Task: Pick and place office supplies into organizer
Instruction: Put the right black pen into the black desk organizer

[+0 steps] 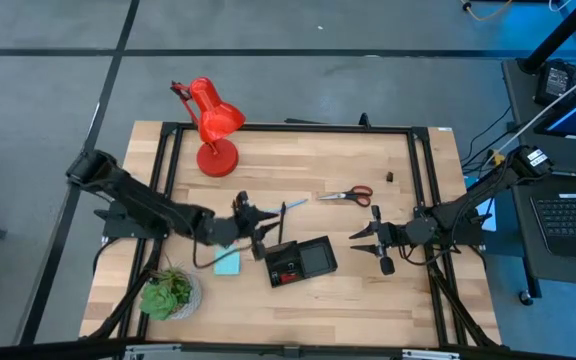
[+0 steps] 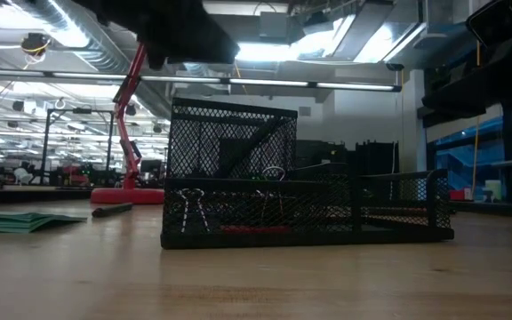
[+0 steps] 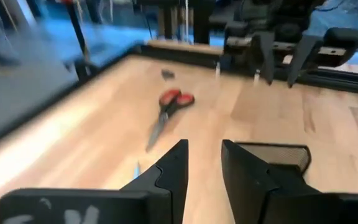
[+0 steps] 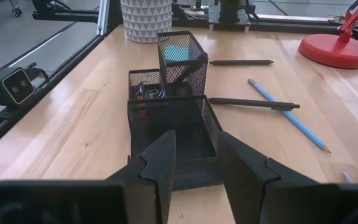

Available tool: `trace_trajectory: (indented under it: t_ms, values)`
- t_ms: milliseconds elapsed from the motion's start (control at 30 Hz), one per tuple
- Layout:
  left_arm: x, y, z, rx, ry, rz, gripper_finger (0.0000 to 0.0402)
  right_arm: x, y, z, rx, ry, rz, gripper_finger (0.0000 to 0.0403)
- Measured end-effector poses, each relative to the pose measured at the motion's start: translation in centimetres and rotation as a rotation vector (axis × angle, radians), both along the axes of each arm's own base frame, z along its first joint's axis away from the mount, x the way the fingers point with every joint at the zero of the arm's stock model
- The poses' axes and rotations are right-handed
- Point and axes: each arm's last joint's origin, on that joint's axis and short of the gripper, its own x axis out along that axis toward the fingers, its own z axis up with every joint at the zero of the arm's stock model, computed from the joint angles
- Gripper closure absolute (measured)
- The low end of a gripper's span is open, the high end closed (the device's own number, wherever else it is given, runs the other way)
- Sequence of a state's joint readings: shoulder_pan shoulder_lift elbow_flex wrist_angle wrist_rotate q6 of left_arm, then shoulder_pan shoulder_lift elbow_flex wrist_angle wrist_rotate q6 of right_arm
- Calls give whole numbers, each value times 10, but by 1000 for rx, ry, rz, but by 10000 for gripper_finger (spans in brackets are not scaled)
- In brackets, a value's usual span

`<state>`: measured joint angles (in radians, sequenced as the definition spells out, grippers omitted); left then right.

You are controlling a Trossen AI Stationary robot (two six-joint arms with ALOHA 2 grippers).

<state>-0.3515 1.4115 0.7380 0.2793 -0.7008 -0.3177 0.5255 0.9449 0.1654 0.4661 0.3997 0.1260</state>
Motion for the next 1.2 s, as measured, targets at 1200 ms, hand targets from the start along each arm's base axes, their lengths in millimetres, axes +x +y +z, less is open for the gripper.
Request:
trace_trajectory:
  t_ms: [1200]
  values:
    - [59, 90, -28, -661, 538, 71, 272, -1, -1, -4, -74, 35, 17, 281]
